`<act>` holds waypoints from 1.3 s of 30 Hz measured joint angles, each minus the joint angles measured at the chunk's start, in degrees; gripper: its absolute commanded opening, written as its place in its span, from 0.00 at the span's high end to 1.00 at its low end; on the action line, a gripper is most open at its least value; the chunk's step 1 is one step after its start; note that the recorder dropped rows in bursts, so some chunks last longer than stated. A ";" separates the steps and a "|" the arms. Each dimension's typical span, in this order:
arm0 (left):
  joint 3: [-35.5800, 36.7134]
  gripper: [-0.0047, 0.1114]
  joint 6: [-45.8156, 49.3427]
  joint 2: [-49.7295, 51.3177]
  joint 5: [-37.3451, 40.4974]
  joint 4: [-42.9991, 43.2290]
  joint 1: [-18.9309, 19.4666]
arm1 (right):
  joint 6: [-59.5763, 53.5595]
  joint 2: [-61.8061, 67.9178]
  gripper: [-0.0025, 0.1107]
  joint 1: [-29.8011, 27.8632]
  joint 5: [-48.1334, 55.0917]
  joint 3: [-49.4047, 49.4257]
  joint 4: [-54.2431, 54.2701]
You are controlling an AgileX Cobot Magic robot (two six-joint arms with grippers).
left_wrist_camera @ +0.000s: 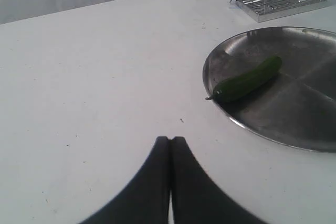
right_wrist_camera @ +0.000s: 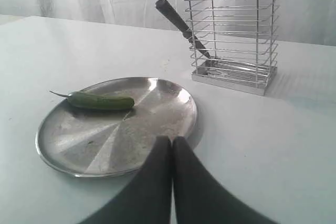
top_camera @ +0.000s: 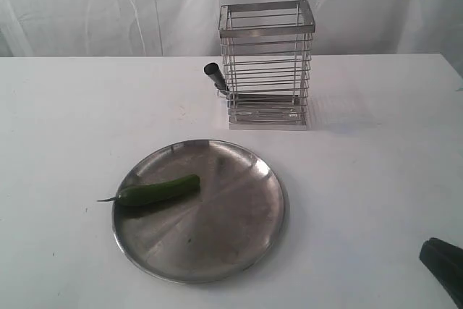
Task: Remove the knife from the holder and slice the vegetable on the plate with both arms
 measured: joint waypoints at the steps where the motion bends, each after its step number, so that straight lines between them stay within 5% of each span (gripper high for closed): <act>1: 0.00 0.96 0.00 0.00 0.00 0.00 0.00 | 0.00 0.00 0.98 0.00 0.00 0.00 0.00; 15: 0.00 0.96 0.00 0.00 0.00 0.00 0.00 | 15.45 -0.09 0.98 0.00 -21.04 0.00 0.00; 25: 0.00 0.96 0.00 0.00 0.00 0.00 0.00 | 29.20 -0.09 0.98 0.00 -24.68 0.00 0.00; 31: 0.00 0.96 0.00 0.00 0.00 0.00 0.00 | 28.76 -0.09 0.98 0.00 -17.53 -2.08 -0.11; 39: 0.00 0.96 0.00 0.00 0.00 0.00 0.00 | 12.24 4.54 0.98 0.00 3.82 -17.52 -0.21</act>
